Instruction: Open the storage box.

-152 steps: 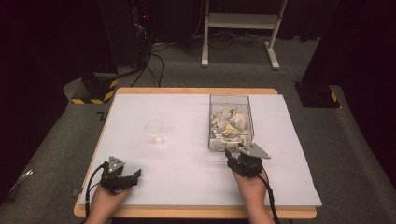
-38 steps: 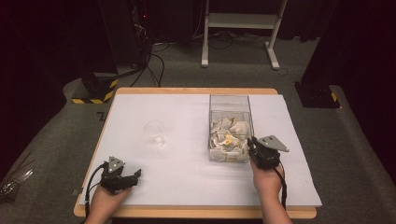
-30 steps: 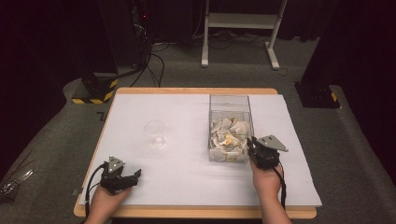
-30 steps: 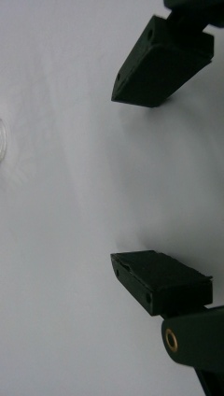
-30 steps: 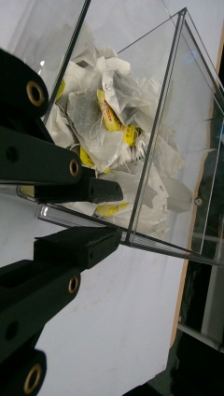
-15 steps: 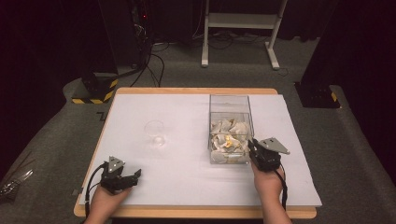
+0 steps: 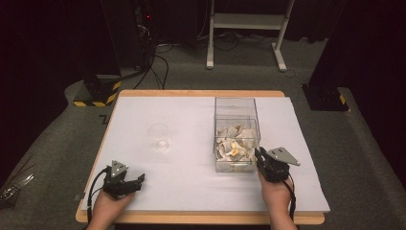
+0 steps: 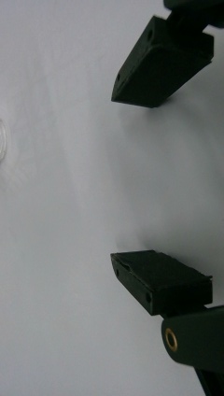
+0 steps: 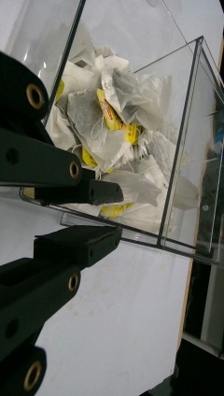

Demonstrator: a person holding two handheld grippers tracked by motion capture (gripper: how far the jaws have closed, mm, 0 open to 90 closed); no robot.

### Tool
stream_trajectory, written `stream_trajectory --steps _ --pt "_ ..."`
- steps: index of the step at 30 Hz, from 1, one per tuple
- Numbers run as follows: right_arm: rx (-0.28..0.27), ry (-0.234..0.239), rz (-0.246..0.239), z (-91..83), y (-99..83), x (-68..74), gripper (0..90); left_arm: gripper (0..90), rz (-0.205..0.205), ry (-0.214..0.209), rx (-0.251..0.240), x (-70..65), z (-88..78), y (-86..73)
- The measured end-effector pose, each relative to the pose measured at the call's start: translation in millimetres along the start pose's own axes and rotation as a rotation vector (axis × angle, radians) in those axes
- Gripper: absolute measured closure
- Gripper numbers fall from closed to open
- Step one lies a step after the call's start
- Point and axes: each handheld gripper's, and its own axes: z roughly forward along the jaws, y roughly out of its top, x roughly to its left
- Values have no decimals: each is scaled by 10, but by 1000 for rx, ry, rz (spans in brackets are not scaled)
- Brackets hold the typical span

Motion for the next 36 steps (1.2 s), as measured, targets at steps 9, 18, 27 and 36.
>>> stream_trajectory --steps 9,18,27,36 --pt "2 3 -10 -55 -32 24 772 194 0 0 0 0 0 0" --pt "4 7 -12 -124 -70 33 776 194 0 0 0 0 0 0" --pt "-1 8 -7 -187 -118 60 777 194 5 2 0 3 0 1" --pt "-4 3 -14 -242 -152 87 777 194 4 1 0 3 0 1"
